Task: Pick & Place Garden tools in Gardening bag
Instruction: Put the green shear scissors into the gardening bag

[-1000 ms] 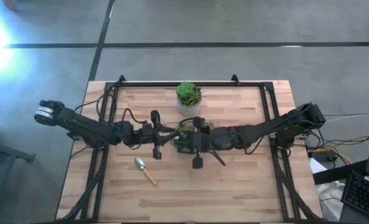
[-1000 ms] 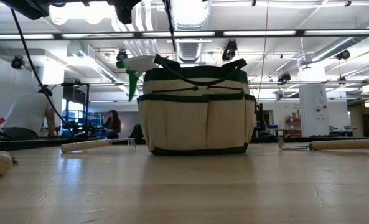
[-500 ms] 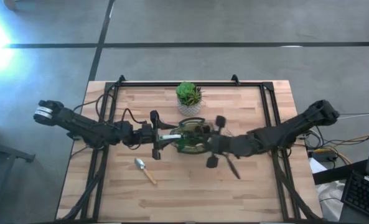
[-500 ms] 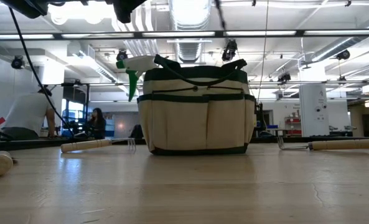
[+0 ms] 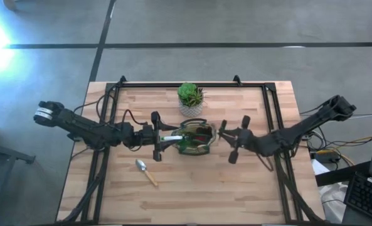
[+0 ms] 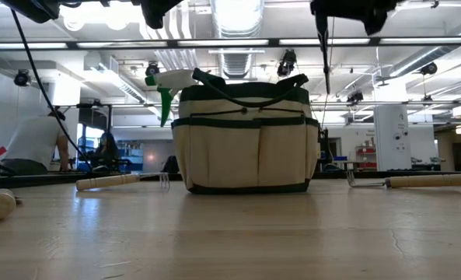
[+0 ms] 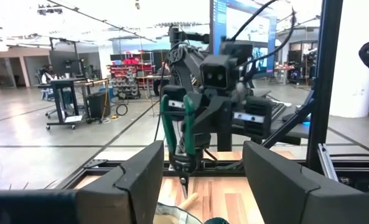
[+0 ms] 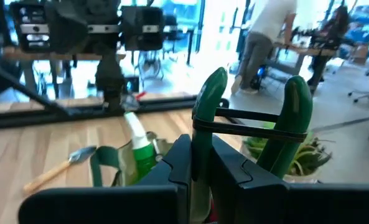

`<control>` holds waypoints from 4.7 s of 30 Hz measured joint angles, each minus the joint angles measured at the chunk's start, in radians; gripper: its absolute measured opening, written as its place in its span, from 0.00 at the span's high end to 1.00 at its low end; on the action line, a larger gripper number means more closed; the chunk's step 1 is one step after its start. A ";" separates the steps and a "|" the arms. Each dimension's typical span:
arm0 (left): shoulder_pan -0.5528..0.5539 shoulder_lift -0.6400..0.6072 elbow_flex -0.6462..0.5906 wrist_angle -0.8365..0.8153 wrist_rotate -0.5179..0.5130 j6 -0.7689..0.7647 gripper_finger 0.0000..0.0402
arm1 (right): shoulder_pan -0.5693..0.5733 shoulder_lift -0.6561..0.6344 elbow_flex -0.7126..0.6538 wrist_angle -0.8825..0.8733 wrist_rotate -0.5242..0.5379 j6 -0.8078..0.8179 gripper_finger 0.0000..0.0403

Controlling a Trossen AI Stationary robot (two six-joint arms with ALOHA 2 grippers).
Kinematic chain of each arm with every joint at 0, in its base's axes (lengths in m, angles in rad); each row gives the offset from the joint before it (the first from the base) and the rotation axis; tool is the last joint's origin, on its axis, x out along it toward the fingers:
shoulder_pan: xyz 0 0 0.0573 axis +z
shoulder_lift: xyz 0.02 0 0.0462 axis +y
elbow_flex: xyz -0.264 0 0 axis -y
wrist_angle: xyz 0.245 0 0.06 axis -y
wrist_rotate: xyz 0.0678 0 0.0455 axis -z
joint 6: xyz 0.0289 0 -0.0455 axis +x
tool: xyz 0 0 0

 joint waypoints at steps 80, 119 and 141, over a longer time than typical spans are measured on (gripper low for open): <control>0.000 0.000 0.000 0.001 -0.002 0.003 0.45 | -0.257 0.319 -0.340 0.798 -0.466 -0.156 0.95; 0.000 0.000 0.000 -0.017 -0.002 0.002 0.45 | -0.283 0.499 -0.321 0.803 -0.389 -0.074 0.95; 0.000 0.000 -0.001 -0.022 -0.001 0.002 0.45 | -0.284 0.487 -0.293 0.784 -0.384 -0.048 0.63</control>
